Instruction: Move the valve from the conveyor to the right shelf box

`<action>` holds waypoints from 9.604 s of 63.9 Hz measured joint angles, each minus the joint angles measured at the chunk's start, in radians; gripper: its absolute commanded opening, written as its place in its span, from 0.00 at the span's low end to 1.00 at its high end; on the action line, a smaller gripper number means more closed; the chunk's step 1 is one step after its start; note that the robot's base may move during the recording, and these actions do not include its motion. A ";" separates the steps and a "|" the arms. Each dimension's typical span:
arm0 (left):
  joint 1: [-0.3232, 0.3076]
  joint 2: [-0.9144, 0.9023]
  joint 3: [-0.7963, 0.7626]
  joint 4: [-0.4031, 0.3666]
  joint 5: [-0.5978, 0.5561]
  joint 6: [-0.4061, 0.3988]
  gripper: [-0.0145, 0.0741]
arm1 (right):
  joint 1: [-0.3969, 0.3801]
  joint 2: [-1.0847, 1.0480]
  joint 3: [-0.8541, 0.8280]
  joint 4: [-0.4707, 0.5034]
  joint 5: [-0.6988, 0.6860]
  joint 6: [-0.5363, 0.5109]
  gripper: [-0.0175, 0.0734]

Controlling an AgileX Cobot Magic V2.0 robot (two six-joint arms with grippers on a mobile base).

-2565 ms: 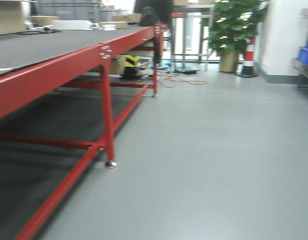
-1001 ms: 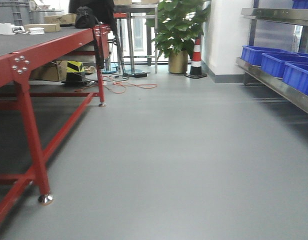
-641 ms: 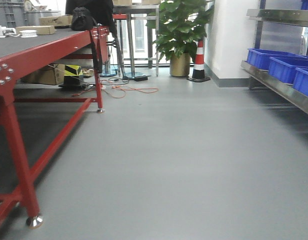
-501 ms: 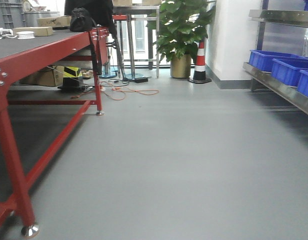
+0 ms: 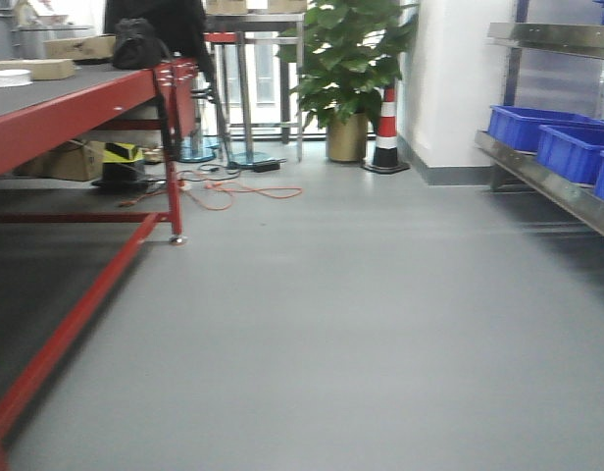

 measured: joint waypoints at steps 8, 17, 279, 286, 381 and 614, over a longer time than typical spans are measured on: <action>0.000 0.000 0.000 0.002 0.000 0.000 0.04 | 0.000 0.003 0.000 0.000 0.000 0.000 0.02; 0.000 0.000 0.000 0.002 0.000 0.000 0.04 | 0.000 0.011 0.000 0.002 0.000 0.000 0.02; 0.000 0.000 0.000 -0.004 0.000 0.000 0.04 | 0.000 0.030 0.000 -0.002 -0.020 0.000 0.02; 0.000 0.000 0.000 -0.004 0.000 0.000 0.04 | 0.000 0.030 0.000 -0.002 -0.020 0.000 0.02; 0.000 0.000 0.000 -0.004 -0.008 0.000 0.04 | 0.000 0.030 0.000 -0.002 -0.020 0.000 0.02; -0.472 -0.300 0.540 0.092 -0.441 -0.179 0.04 | 0.430 -0.421 0.719 -0.013 -0.542 0.000 0.02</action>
